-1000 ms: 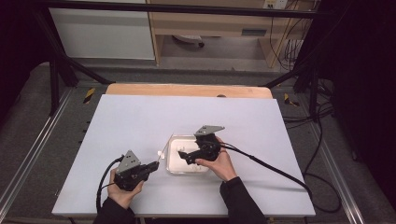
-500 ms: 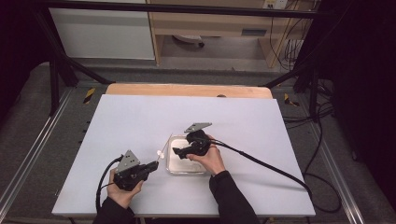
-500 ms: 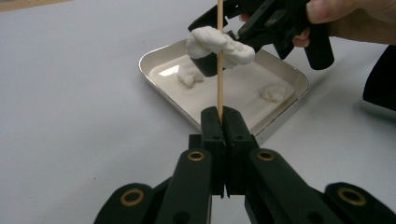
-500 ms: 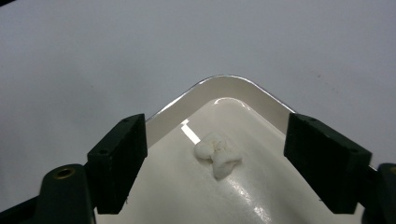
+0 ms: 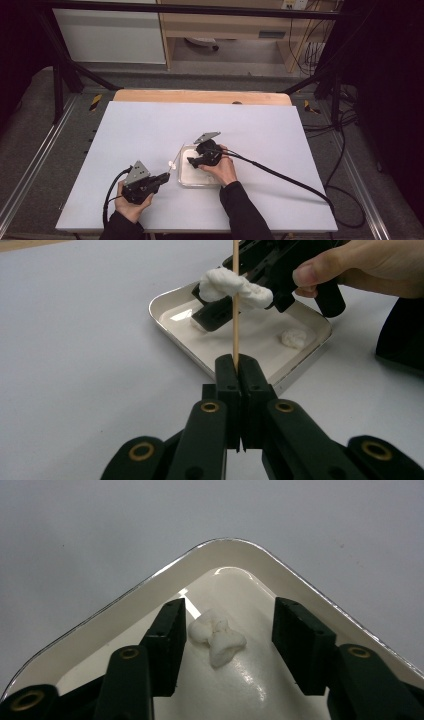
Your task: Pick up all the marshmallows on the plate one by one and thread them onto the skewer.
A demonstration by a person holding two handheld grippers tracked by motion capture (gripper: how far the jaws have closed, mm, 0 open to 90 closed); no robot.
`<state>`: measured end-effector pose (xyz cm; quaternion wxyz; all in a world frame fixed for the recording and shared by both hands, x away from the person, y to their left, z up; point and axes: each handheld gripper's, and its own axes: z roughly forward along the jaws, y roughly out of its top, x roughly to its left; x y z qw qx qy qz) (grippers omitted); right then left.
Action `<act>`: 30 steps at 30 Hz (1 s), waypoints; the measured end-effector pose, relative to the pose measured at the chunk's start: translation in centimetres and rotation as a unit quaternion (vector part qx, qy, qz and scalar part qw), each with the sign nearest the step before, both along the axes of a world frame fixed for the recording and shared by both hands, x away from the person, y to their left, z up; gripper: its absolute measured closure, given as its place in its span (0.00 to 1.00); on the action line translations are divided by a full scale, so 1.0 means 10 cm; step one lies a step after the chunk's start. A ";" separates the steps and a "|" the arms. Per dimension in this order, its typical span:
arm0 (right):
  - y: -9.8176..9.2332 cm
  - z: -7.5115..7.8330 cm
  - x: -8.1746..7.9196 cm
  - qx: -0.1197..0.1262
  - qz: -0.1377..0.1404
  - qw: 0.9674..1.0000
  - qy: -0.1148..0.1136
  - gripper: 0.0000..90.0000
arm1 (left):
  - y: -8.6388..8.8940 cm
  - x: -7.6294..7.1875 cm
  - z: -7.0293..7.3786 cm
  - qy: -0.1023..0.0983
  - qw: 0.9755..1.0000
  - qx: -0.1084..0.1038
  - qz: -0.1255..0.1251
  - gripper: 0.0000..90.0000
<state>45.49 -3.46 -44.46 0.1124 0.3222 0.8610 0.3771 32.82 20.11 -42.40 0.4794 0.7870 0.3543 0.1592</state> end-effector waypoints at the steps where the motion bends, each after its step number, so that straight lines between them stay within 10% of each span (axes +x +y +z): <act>1: 0.00 0.00 0.00 -0.002 0.001 1.000 -0.001 0.56 | 0.00 0.00 0.00 0.000 1.000 0.001 -0.001 0.99; 30: -0.03 0.07 -0.02 -0.005 0.017 1.000 -0.005 0.87 | -0.02 0.00 -0.01 0.001 1.000 0.004 -0.003 0.99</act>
